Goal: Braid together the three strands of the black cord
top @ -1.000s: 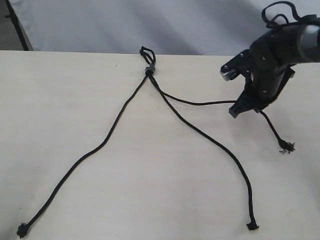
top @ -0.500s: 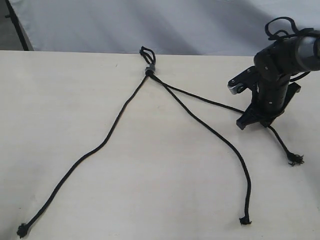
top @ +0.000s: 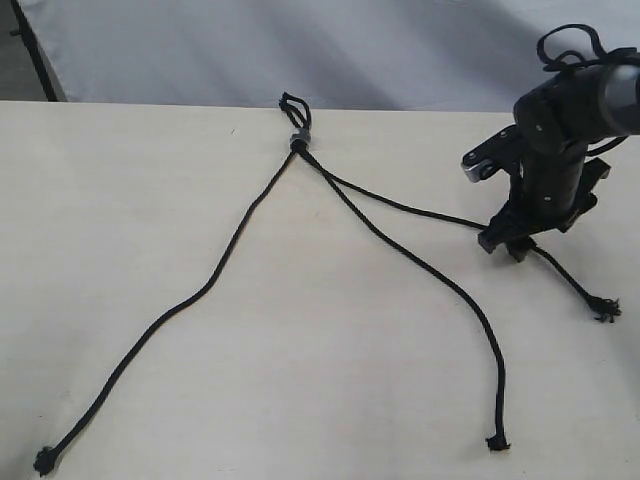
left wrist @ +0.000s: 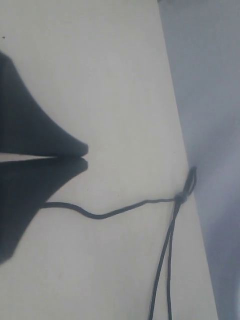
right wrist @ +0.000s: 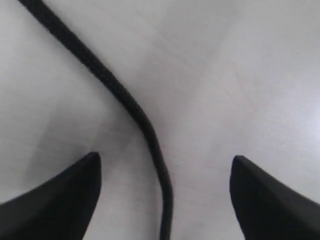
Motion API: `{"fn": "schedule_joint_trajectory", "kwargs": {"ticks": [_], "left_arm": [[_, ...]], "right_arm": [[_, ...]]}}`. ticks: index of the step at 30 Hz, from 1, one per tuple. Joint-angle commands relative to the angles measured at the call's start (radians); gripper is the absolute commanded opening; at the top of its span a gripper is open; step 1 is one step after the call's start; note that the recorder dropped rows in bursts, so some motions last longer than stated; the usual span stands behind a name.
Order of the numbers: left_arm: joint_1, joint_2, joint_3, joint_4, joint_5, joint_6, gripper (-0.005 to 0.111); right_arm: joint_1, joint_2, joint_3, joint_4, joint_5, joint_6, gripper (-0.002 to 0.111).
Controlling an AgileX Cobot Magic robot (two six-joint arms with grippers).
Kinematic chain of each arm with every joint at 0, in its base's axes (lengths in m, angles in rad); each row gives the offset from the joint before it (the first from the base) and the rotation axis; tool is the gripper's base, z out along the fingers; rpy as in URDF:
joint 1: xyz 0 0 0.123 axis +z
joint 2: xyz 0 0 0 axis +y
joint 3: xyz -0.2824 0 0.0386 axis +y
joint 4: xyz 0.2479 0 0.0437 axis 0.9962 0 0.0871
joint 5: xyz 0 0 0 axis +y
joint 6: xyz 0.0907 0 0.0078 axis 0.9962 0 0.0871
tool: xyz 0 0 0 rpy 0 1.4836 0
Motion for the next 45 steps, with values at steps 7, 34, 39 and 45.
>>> {"fn": "schedule_joint_trajectory", "kwargs": {"ticks": [7,34,39,45], "left_arm": [[0.002,-0.004,0.002,0.003,-0.011,0.0,0.001],[0.002,-0.004,0.002,0.003,-0.011,0.0,0.001],[0.002,-0.004,0.002,0.003,-0.011,0.0,0.001],[0.002,-0.004,0.002,0.003,-0.011,0.0,0.001]], "right_arm": [[0.09,-0.31,0.01,0.458,0.135,-0.149,0.072],[0.148,-0.241,0.409,0.483,-0.171,-0.074,0.0],[0.16,-0.332,0.323,0.867,-0.157,-0.131,0.0],[0.373,-0.197,0.042,1.154,-0.164,-0.306,0.0]]}}
